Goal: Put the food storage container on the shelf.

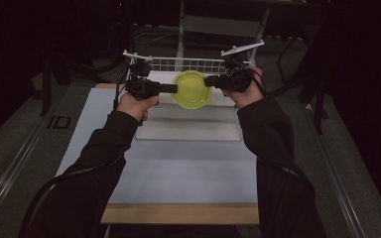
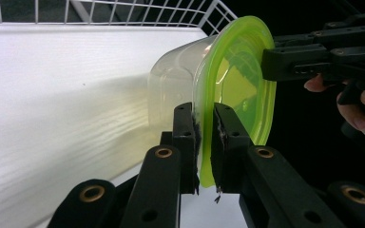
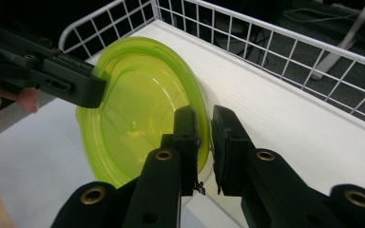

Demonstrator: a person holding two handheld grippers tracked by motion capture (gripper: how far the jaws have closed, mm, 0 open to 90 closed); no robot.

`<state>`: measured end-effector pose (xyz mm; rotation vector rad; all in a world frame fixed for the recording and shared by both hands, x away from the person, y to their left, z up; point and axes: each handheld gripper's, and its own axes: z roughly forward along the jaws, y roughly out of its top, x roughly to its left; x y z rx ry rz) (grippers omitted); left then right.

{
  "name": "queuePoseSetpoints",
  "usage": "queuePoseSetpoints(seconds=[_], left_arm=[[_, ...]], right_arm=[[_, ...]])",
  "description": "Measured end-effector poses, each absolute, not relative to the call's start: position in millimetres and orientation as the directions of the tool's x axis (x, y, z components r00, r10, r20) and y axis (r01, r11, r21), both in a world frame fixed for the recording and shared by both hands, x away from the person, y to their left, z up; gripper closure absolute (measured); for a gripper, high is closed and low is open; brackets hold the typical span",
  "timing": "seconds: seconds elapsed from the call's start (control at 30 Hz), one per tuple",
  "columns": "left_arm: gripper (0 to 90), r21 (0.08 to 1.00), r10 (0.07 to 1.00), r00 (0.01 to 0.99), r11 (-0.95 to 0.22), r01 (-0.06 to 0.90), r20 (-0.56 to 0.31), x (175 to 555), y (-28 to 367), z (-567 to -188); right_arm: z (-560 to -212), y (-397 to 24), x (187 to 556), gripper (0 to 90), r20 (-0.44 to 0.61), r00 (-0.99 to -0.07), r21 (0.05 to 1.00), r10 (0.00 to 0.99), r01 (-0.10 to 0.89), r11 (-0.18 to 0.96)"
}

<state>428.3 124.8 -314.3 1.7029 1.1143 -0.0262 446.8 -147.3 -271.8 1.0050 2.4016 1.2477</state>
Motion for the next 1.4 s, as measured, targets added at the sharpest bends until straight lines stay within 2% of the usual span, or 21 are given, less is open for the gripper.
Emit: queuePoseSetpoints(seconds=[0.2,0.4,0.53,0.63,0.67,0.73,0.77,0.87,0.97,1.17,1.23,1.27,1.4], left_arm=[[82.0,0.730,0.651,0.560,-0.012,0.683,-0.513,435.2,124.8,-319.4],[79.7,0.760,0.659,0.578,-0.015,0.650,-0.481,436.9,125.2,-322.0],[68.9,0.790,0.672,0.593,-0.021,0.613,-0.443,435.5,123.8,-322.1],[69.2,0.787,0.669,0.594,-0.021,0.616,-0.447,436.8,124.4,-322.2],[69.2,0.788,0.675,0.590,-0.021,0.616,-0.443,437.9,123.6,-322.3],[69.0,0.788,0.682,0.582,-0.015,0.616,-0.442,438.4,122.8,-322.5],[67.3,0.784,0.687,0.574,-0.009,0.620,-0.446,439.5,121.9,-322.9],[62.2,0.786,0.697,0.566,-0.006,0.618,-0.441,440.2,121.7,-323.7],[58.5,0.782,0.705,0.554,0.002,0.623,-0.443,441.7,123.8,-326.2],[48.7,0.788,0.736,0.513,0.045,0.614,-0.442,446.2,129.2,-327.4],[47.1,0.793,0.741,0.512,0.044,0.607,-0.433,445.9,129.9,-326.7],[44.4,0.820,0.747,0.521,0.056,0.569,-0.412,443.8,134.6,-323.3],[43.4,0.830,0.753,0.519,0.065,0.553,-0.405,439.6,138.8,-320.0]], right_arm=[[-277.5,-147.9,457.6,81.0,0.111,-0.727,0.779,0.677,0.486,0.395],[-277.5,-148.7,465.1,81.6,0.137,-0.737,0.772,0.662,0.498,0.395],[-274.7,-144.5,473.7,81.6,0.162,-0.747,0.748,0.644,0.518,0.414],[-273.2,-144.0,479.4,80.7,0.188,-0.741,0.724,0.644,0.548,0.419],[-272.0,-142.0,484.3,76.2,0.168,-0.728,0.706,0.664,0.560,0.435],[-272.3,-141.0,485.7,74.1,0.161,-0.723,0.702,0.672,0.563,0.437],[-273.7,-138.6,488.5,69.5,0.167,-0.706,0.702,0.689,0.576,0.420],[-274.7,-136.9,489.3,66.1,0.166,-0.691,0.712,0.703,0.577,0.399],[-275.8,-136.1,488.7,56.0,0.166,-0.669,0.739,0.725,0.571,0.358],[-272.1,-140.8,484.5,48.5,0.151,-0.656,0.766,0.739,0.550,0.332],[-272.1,-140.8,484.5,48.5,0.151,-0.656,0.766,0.739,0.550,0.332],[-269.0,-142.4,478.0,46.0,0.136,-0.667,0.782,0.733,0.526,0.334],[-267.9,-143.7,468.3,44.7,0.131,-0.680,0.793,0.721,0.508,0.336]])
